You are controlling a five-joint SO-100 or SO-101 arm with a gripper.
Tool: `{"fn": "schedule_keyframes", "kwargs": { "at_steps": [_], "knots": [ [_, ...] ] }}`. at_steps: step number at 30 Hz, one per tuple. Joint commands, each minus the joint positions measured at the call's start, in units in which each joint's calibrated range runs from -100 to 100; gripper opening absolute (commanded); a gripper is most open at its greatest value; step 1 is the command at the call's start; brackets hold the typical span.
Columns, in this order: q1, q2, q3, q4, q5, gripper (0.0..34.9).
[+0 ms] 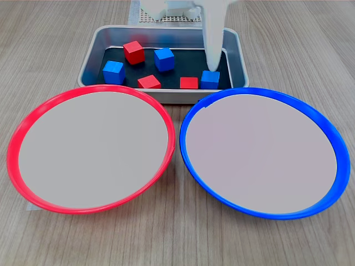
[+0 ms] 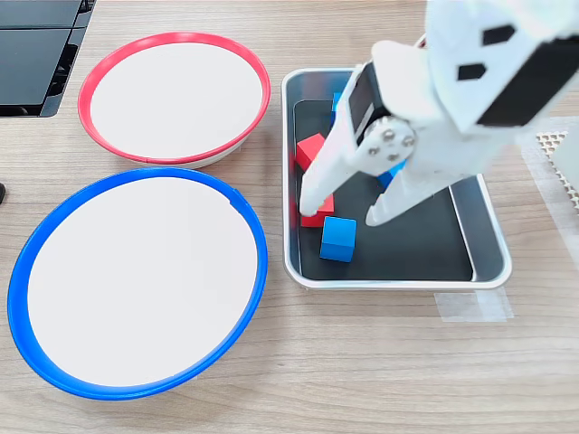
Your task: Move six blocks from tray to matching dishes
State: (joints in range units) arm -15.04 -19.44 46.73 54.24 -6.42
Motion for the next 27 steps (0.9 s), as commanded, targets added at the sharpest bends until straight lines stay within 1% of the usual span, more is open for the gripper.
{"fn": "schedule_keyframes", "kwargs": {
  "at_steps": [1, 6, 13, 15, 16, 17, 19, 22, 24, 25, 26, 27],
  "knots": [
    [-0.7, 6.4, -5.4, 0.4, 0.5, 16.9],
    [-1.3, 11.2, -7.3, 1.2, 1.5, 14.9],
    [0.0, 14.8, -9.1, 1.6, 1.8, 13.9],
    [0.1, 15.8, -9.6, 1.5, 2.0, 9.0],
    [0.2, 16.2, -10.0, 1.5, 2.1, 3.9],
    [0.3, 16.2, -10.3, 1.5, 2.4, 0.5],
    [0.3, 16.0, -11.3, 3.2, 3.6, 0.2],
    [0.3, 13.7, -14.9, 8.4, 5.8, 0.1],
    [-0.1, 12.4, -22.3, 13.4, 6.9, 0.1],
    [-0.2, 12.5, -26.0, 14.6, 6.9, 0.1],
    [-0.3, 14.4, -33.9, 15.0, 6.4, 0.2],
    [-0.5, 16.0, -37.8, 14.6, 6.1, 0.2]
  ]
}}
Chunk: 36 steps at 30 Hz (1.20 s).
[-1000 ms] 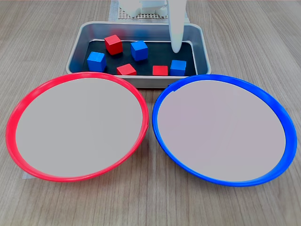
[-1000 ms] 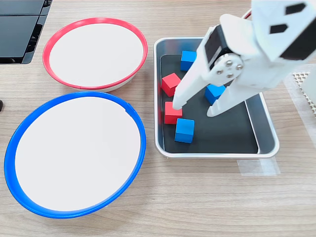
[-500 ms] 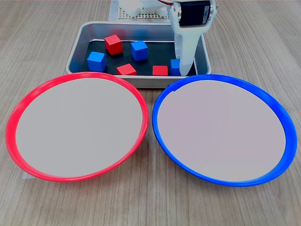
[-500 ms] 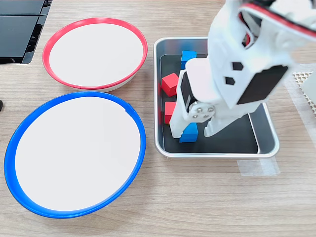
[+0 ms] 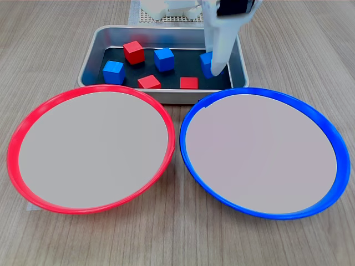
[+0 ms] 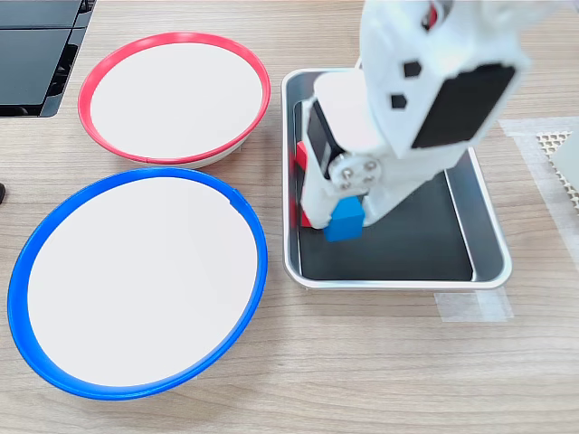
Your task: Move six blocks from tray to matching dishes
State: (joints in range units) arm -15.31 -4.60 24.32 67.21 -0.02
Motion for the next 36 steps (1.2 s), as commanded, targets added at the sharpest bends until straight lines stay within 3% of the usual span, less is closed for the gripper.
{"fn": "schedule_keyframes", "kwargs": {
  "at_steps": [1, 8, 9, 12, 17, 19, 20, 21, 24, 28, 32, 33, 36],
  "knots": [
    [-0.5, 3.4, -19.5, 0.8, -0.5, 0.3],
    [-1.1, 19.1, -35.8, -8.7, -0.6, 2.1],
    [-1.1, 20.5, -36.7, -9.5, -0.5, 4.5],
    [-1.4, 23.0, -36.7, -11.3, 1.3, 19.5],
    [-0.8, 19.3, -34.0, -7.8, 2.2, 17.2],
    [-0.2, 14.9, -30.7, -4.9, 2.8, 5.5],
    [0.2, 12.4, -28.8, -3.0, 3.3, 1.8],
    [0.9, 9.4, -26.3, -0.9, 4.2, 0.4],
    [3.8, 1.2, -17.3, 5.1, 6.3, 0.3],
    [9.0, -7.1, -3.1, 5.9, 9.4, 0.9],
    [11.7, -9.6, 6.4, 4.0, 12.7, 14.8],
    [11.7, -9.6, 7.2, 3.3, 13.3, 16.7],
    [11.9, -8.5, 8.2, 0.8, 14.3, 18.2]
  ]
}}
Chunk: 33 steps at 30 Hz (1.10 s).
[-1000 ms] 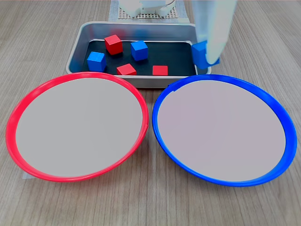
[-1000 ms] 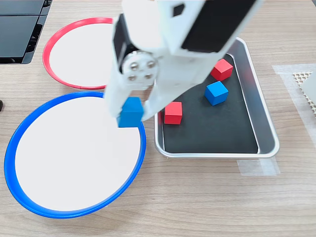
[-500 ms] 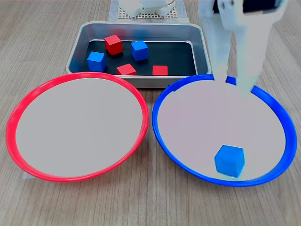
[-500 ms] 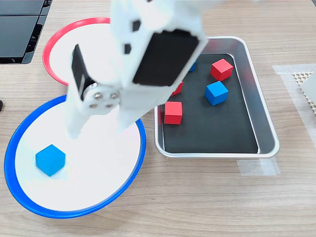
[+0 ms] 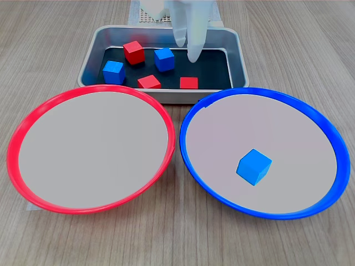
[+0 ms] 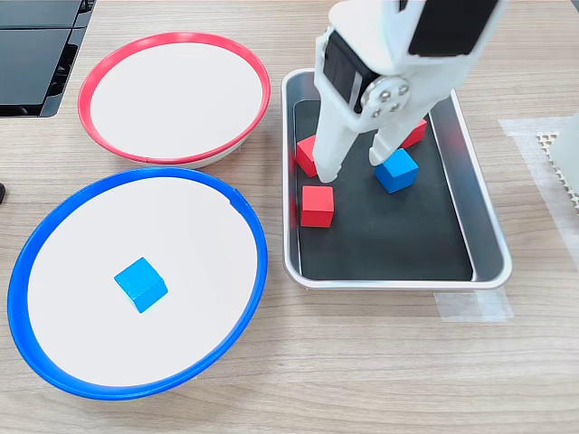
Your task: Move six blocks from tray to matching dishes
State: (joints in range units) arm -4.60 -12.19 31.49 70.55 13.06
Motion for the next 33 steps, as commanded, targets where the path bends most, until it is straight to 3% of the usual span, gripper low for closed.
{"fn": "schedule_keyframes", "kwargs": {
  "at_steps": [1, 7, 11, 17, 19, 26, 29, 30, 31, 33],
  "knots": [
    [1.3, -0.2, 1.1, -3.2, 1.5, 18.8],
    [2.7, 3.0, -0.2, -3.0, 10.2, 21.3],
    [3.4, 4.0, -0.4, -6.0, 19.1, 18.9],
    [2.1, 5.5, 3.5, -16.4, 28.3, 14.9],
    [1.2, 6.3, 5.4, -19.7, 29.9, 14.1],
    [-0.7, 8.0, 8.0, -22.5, 31.0, 17.6],
    [-1.4, 8.6, 8.7, -23.8, 31.1, 17.3],
    [-1.6, 8.7, 8.8, -24.1, 31.2, 16.0],
    [-1.8, 9.0, 8.9, -24.5, 31.5, 8.4],
    [-2.0, 9.2, 8.6, -24.4, 31.4, 0.2]
  ]
}}
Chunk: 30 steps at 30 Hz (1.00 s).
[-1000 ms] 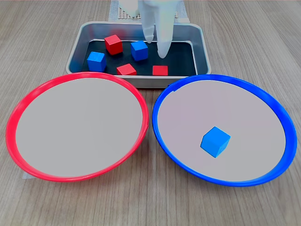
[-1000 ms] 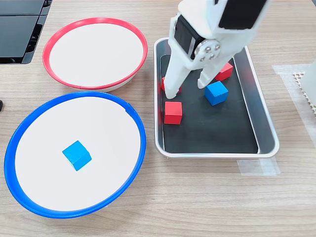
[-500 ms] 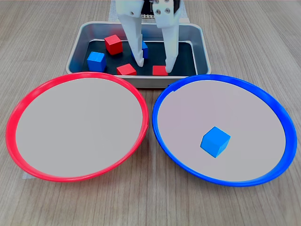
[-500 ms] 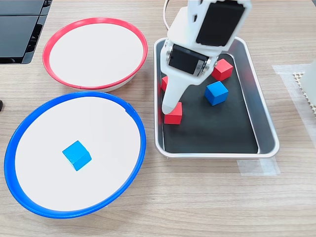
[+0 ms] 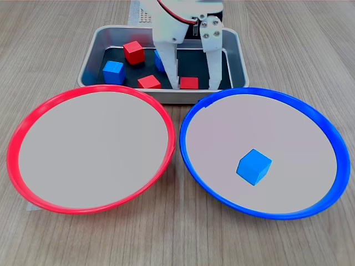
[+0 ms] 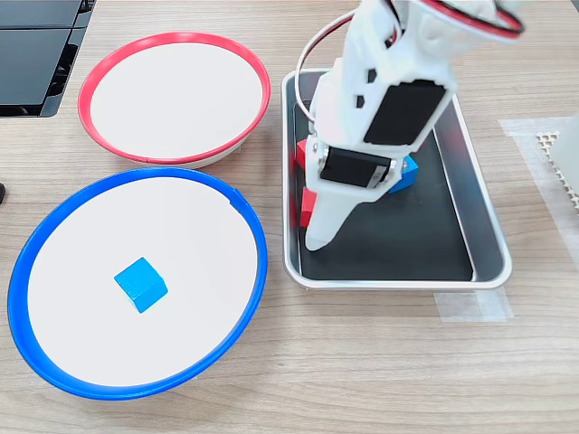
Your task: Move six blocks from tray to matching dishes
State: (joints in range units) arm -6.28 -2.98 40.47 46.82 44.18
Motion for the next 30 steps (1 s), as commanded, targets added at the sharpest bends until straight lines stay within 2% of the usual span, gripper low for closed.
{"fn": "schedule_keyframes", "kwargs": {
  "at_steps": [1, 3, 6, 9, 12, 14, 16, 17, 22, 24, 25, 26, 28, 30],
  "knots": [
    [-0.4, -0.1, -1.0, 0.4, 0.2, 0.2],
    [-0.4, -1.1, -4.5, 6.5, -0.5, 0.2],
    [0.4, -2.6, -15.8, 23.6, -4.0, 0.1],
    [1.4, -1.6, -27.7, 29.7, -12.1, 0.1],
    [4.5, 2.3, -39.0, 28.5, -19.9, 0.1],
    [8.3, 7.3, -46.3, 24.4, -24.1, 0.1],
    [10.6, 10.5, -48.4, 19.6, -25.8, 0.1],
    [12.6, 13.9, -50.3, 14.5, -27.1, 0.1],
    [15.7, 20.9, -52.1, 5.6, -26.1, 0.6],
    [16.3, 22.0, -51.0, 5.2, -24.2, 16.0],
    [16.5, 22.1, -50.3, 5.0, -23.7, 21.1],
    [16.8, 22.0, -49.6, 5.0, -23.3, 23.9],
    [17.0, 20.9, -48.7, 6.0, -22.9, 23.9],
    [17.1, 18.5, -47.1, 7.8, -22.3, 20.7]
  ]
}}
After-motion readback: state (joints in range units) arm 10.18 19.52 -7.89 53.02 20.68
